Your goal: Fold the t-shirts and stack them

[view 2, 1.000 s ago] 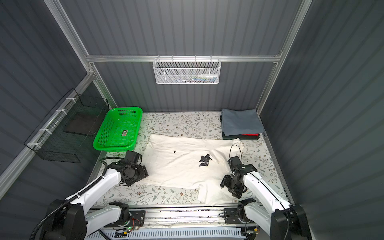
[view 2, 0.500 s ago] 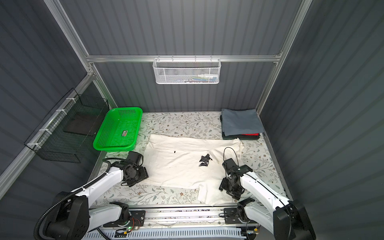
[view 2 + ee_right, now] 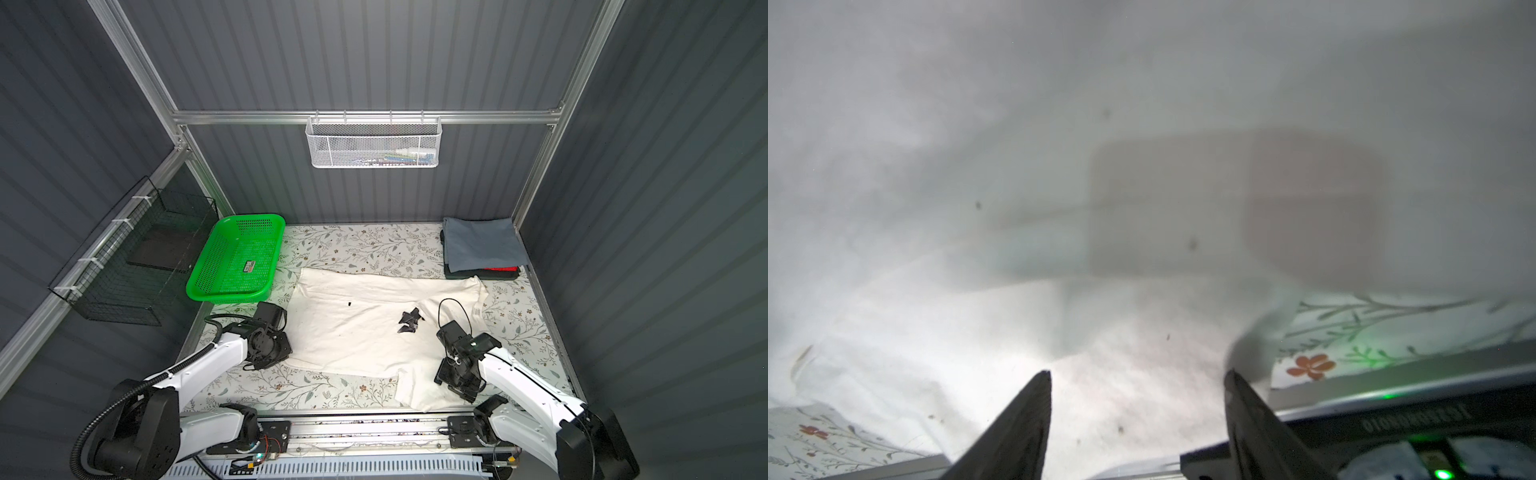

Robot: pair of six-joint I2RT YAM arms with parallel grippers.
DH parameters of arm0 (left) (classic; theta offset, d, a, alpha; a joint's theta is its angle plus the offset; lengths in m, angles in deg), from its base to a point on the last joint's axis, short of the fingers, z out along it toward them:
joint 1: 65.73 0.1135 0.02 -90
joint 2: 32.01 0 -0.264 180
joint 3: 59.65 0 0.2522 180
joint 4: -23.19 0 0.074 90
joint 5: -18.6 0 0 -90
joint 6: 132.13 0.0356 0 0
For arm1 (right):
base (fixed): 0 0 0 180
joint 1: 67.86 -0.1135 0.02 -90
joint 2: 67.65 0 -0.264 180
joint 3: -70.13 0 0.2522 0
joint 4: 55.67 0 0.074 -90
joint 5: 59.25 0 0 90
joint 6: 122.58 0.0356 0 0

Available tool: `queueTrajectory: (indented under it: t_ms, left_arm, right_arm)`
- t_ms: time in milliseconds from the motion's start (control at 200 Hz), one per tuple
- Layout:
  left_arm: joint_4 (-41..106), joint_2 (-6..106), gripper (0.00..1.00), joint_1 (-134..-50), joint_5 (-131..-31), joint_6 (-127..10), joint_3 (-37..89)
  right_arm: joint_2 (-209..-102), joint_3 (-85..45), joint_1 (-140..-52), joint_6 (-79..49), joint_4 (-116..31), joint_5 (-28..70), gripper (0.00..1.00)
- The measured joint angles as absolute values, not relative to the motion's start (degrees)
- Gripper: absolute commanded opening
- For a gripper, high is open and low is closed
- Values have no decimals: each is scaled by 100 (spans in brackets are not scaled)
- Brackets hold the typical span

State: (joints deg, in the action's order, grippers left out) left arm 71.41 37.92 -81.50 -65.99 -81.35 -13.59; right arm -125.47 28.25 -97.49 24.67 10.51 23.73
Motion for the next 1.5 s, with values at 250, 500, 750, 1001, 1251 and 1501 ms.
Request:
queueTrajectory:
  t_ms: [250, 500, 750, 1001, 1251, 1501]
  left_arm:
    - [7066, 3788, 4, -8150, -6647, -8120, -1370]
    - [7060, 3794, 4, -8150, -6649, -8120, -1368]
    - [7058, 3803, 5, -8150, -6677, -8120, -1335]
    - [7053, 3803, 5, -8150, -6714, -8120, -1320]
    - [7033, 3945, 5, -8150, -6795, -8078, -1224]
    - [7036, 3954, 6, -8150, -6769, -8028, -1088]
  right_arm:
    - [-12501, 2869, -9847, 2397, 1278, 2392, 66]
    - [-12294, 2873, -9907, 2351, 1504, 2432, 65]
    - [-12676, 2873, -10379, 2465, 1458, 2510, 62]
    - [-12860, 2838, -10947, 2917, 1379, 2687, 48]
    - [-13162, 2779, -11148, 3370, 1018, 2585, 19]
    - [-13133, 2480, -11130, 3315, 1198, 2963, 17]
